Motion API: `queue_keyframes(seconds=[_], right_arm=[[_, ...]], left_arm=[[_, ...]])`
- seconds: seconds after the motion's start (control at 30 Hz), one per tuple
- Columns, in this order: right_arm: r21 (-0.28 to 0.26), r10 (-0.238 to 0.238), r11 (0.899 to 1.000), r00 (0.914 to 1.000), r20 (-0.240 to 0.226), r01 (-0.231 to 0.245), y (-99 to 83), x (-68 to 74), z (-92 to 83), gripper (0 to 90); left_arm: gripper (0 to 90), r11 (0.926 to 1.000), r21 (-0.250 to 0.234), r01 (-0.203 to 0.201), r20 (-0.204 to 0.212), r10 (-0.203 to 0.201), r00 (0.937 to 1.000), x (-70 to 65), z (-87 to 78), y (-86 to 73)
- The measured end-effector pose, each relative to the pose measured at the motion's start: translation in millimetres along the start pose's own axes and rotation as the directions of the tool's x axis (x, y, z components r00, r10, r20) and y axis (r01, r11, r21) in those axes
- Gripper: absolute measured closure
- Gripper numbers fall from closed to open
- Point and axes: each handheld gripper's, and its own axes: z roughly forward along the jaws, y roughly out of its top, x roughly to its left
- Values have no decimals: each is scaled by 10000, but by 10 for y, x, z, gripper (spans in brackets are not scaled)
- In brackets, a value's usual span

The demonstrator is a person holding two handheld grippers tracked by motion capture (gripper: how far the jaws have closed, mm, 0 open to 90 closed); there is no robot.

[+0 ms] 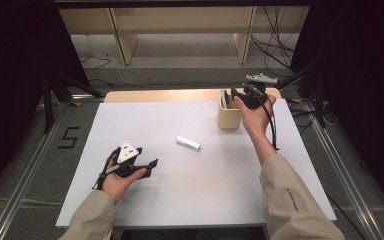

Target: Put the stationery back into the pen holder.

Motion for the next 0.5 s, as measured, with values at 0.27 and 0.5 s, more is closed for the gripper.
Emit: queue_keyframes(seconds=[0.27, 0.5], right_arm=[[254, -472, 9985, 9974, -541, 487, -43, 44, -186, 467], [642, -1020, 9921, 9907, -897, 1080, -115, 103, -264, 454]], left_arm=[[255, 10000, 61, -79, 16, 79, 10000, -7, 1, 1], [255, 9999, 76, -95, 20, 95, 10000, -7, 2, 0]])
